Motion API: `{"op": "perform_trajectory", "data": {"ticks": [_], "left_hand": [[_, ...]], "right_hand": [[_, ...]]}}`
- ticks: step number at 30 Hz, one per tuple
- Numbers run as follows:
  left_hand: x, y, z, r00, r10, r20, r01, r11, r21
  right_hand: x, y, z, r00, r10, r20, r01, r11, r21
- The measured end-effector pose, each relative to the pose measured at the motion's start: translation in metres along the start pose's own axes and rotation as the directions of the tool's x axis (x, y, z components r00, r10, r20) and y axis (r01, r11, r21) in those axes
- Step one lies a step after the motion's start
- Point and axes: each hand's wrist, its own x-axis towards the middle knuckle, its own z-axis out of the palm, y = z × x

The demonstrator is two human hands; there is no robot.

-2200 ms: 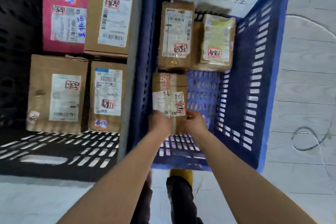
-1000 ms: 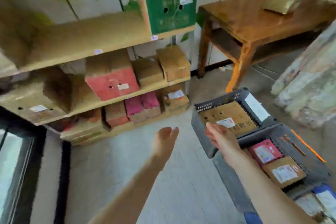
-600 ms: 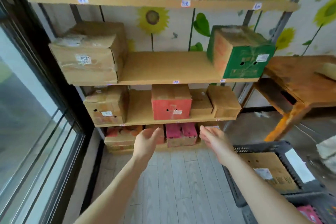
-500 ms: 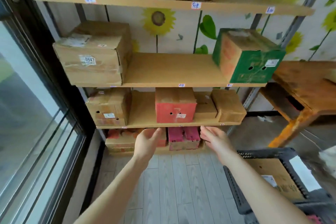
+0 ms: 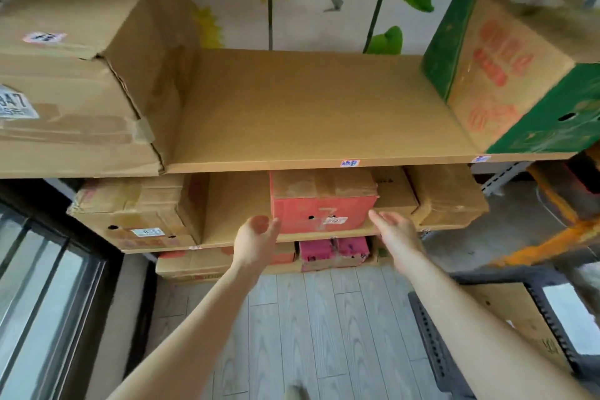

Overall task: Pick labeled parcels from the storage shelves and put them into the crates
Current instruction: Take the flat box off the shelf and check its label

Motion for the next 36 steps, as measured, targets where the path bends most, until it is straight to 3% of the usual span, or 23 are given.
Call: {"op": "perform_trajectory", "data": {"ticks": [8, 12, 19, 24, 28, 33, 36], "left_hand": [[0.116, -0.014, 0.032, 0.997, -0.018, 0.081, 0.001, 0.978, 0.207], [0.145, -0.022, 0.049, 0.988, -0.055, 0.142, 0.042, 0.995, 0.095], [0.137, -0.041, 0.043, 0.995, -0.094, -0.019, 0.093, 0.995, -0.022], [0.097, -0.048, 0.025, 0.979, -0.055, -0.197, 0.04, 0.996, -0.079], [0.052, -0.044, 0.016, 0.946, 0.102, -0.308, -0.134, 0.987, -0.087], [-0.011, -0.042, 0.021, 0.87, 0.361, -0.337, -0.333, 0.933, 0.138], [-0.04, -0.036, 0.027, 0.836, 0.424, -0.349, -0.378, 0.905, 0.196]], "right_hand": [[0.107, 0.001, 0.039, 0.979, 0.057, -0.195, -0.067, 0.996, -0.05], [0.134, 0.012, 0.054, 0.981, 0.063, -0.185, -0.073, 0.996, -0.049], [0.116, 0.018, 0.071, 0.966, 0.106, -0.234, -0.095, 0.994, 0.057], [0.084, 0.038, 0.079, 0.974, 0.175, -0.146, -0.156, 0.979, 0.132], [0.065, 0.056, 0.076, 0.965, 0.259, -0.035, -0.246, 0.947, 0.206], [0.035, 0.08, 0.065, 0.933, 0.324, 0.16, -0.361, 0.851, 0.381], [0.02, 0.1, 0.054, 0.897, 0.364, 0.25, -0.439, 0.793, 0.422]]}}
